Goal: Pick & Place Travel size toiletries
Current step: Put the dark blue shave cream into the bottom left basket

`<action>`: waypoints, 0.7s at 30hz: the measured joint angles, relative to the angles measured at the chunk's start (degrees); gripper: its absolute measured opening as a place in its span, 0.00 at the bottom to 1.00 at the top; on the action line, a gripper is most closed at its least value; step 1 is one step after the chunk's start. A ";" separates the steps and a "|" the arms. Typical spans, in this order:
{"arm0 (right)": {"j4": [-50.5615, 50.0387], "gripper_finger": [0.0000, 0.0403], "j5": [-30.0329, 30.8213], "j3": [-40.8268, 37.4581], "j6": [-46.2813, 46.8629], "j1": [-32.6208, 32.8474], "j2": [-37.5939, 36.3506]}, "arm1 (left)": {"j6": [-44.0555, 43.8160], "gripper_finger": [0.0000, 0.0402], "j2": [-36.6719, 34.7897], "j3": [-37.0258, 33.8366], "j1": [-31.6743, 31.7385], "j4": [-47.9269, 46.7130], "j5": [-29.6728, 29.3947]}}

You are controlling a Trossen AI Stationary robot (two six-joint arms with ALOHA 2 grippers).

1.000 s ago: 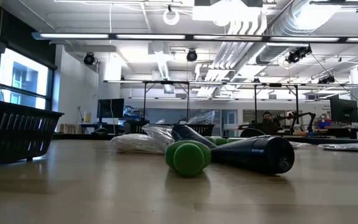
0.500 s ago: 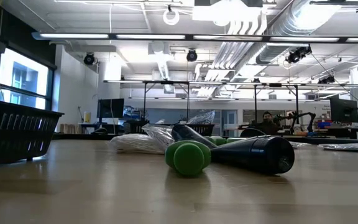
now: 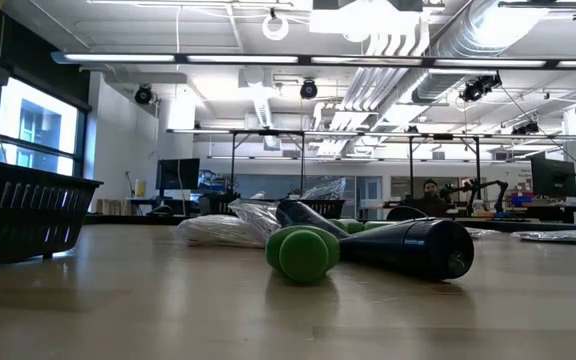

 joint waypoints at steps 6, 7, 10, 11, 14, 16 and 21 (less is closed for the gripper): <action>0.00 0.01 -0.02 0.00 0.00 -0.01 0.00 | 0.12 0.35 0.00 0.00 0.00 0.02 0.15; 0.00 0.01 0.00 0.00 0.00 0.00 0.00 | -0.12 0.35 0.00 0.00 0.00 0.04 0.18; 0.00 0.01 0.00 0.00 0.00 0.01 0.00 | -0.21 0.35 0.00 0.00 0.02 -0.05 0.94; 0.00 0.01 0.00 0.00 0.00 0.01 0.00 | -0.21 0.35 0.00 0.00 0.02 -0.04 1.35; 0.00 0.01 -0.01 0.00 -0.01 0.01 0.00 | -0.23 0.35 0.00 0.00 0.00 -0.08 1.67; 0.00 0.01 0.00 0.00 0.00 0.00 0.00 | -0.23 0.35 -0.02 0.00 0.01 -0.37 1.64; -0.01 0.01 0.00 0.00 0.00 -0.01 0.00 | -0.25 0.37 -0.02 0.00 0.02 -0.51 1.51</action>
